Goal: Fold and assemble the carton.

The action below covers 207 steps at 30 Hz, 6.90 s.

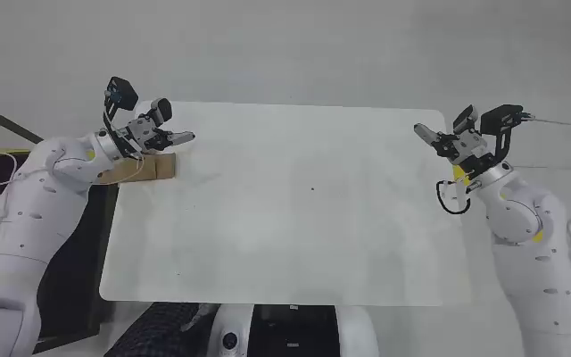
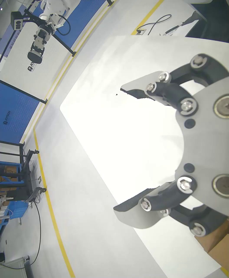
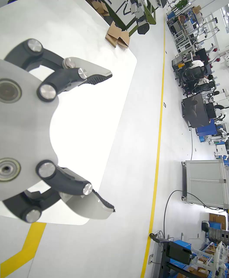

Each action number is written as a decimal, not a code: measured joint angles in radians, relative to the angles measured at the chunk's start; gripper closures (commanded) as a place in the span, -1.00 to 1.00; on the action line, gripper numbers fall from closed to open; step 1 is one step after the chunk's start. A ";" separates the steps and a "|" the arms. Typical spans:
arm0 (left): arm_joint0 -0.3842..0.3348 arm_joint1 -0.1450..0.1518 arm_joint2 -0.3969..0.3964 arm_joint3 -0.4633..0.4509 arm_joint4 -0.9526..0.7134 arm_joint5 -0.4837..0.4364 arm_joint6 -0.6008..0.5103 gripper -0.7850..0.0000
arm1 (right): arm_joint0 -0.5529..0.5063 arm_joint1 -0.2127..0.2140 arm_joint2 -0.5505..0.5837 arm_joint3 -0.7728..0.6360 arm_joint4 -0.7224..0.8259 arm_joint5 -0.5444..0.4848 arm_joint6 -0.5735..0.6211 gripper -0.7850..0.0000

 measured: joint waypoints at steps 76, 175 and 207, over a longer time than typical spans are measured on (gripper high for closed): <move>0.111 0.095 -0.284 0.678 -0.929 0.095 -0.667 -1.00 | 0.000 0.000 0.000 0.000 0.000 0.000 0.000 -1.00; -0.057 -0.129 -0.370 0.882 -1.381 0.393 -0.974 1.00 | 0.000 0.000 0.000 0.000 0.000 0.000 0.000 -1.00; 0.321 -0.213 -0.216 -0.046 -1.226 0.501 -0.808 1.00 | 0.000 0.000 0.000 0.000 0.000 0.000 0.000 -1.00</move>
